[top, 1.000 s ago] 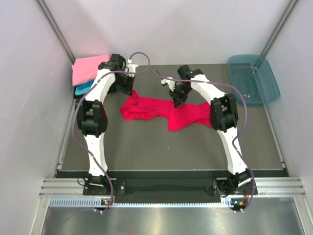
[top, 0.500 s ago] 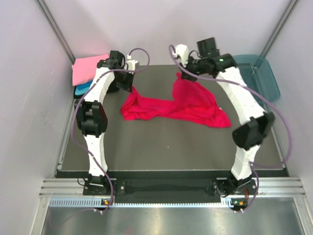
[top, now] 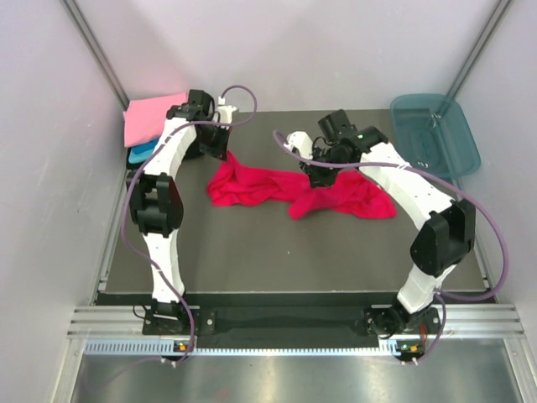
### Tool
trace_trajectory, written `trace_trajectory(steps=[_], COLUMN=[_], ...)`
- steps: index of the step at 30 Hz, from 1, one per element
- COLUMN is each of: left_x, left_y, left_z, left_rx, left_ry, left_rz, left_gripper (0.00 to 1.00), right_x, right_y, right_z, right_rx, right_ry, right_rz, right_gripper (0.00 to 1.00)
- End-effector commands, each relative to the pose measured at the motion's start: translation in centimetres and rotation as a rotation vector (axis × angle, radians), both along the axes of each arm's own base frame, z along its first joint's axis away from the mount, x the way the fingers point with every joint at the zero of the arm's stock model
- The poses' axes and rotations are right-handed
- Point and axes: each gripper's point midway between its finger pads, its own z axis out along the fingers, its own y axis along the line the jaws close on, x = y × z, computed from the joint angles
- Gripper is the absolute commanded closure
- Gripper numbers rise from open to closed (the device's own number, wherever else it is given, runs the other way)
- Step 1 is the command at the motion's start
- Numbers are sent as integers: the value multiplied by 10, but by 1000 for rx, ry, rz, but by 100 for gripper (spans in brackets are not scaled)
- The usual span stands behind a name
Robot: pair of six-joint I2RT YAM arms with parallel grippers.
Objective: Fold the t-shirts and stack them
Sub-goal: Flatten the tshirt out
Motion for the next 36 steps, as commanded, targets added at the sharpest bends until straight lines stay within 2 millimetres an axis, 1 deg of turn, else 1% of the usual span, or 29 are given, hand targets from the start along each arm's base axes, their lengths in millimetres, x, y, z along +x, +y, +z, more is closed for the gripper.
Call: trace_trajectory(steps=[1,2,3,5,6,7,8,9,10,11,13,14,15,16,18,19,20,22,23,24,25,26,27,28,30,31,33,34,36], left_x=[8,11,13,18,21,25,23,24,24,25,25,24,25,24,20,18,8,-2,-16,-22,-39,-48,-57,-76,-94,-117,-136,-159,-180], left_y=[-4,-1,0,5,11,14,17,22,24,27,32,35,37,42,47,46,46,45,47,49,52,53,55,59,62,65,69,72,72], left_z=[55,63,71,101,113,126,149,159,166,191,206,221,228,235,261,270,289,312,331,340,359,367,373,390,399,415,423,434,437], left_rx=[-22,-13,-7,9,39,48,51,70,77,72,82,81,85,101,97,88,73,59,48,43,36,41,45,42,55,50,57,48,37], left_ry=[-157,-179,-202,-287,-331,-383,-444,-484,-510,-594,-647,-694,-717,-739,-813,-837,-881,-947,-992,-1019,-1063,-1084,-1097,-1141,-1172,-1220,-1251,-1287,-1305], left_rz=[-15,-6,-2,15,32,39,47,62,71,91,122,138,149,175,210,206,199,187,195,199,206,202,200,203,193,192,192,196,186], left_gripper=[100,100,100,100,100,100,100,100,100,100,100,100,100,100,100,100,100,100,100,100,100,100,100,100,100,100,100,100,100], right_x=[36,49,71,98,120,131,143,153,158,165,167,164,162,152,141,134,117,99,80,72,50,38,30,5,-20,-45,-71,-98,-123], right_y=[-7,-20,-34,-58,-85,-100,-111,-136,-145,-161,-172,-177,-183,-185,-188,-189,-192,-193,-196,-197,-200,-201,-202,-206,-209,-211,-208,-210,-210], right_z=[61,74,97,119,149,162,168,180,201,211,231,248,258,276,299,308,327,340,356,356,371,377,378,392,396,406,408,417,419], right_rx=[47,19,40,40,61,71,76,93,127,144,187,215,226,250,284,298,328,360,385,393,420,438,445,472,485,511,523,553,584], right_ry=[-223,-290,-368,-449,-525,-558,-573,-594,-637,-663,-707,-748,-776,-817,-876,-894,-930,-951,-983,-981,-1016,-1027,-1030,-1067,-1074,-1104,-1112,-1150,-1159], right_rz=[-119,-185,-270,-381,-493,-552,-598,-682,-718,-762,-806,-818,-827,-828,-829,-830,-832,-837,-839,-843,-842,-845,-845,-845,-845,-831,-787,-773,-759], right_gripper=[100,100,100,100,100,100,100,100,100,100,100,100,100,100,100,100,100,100,100,100,100,100,100,100,100,100,100,100,100])
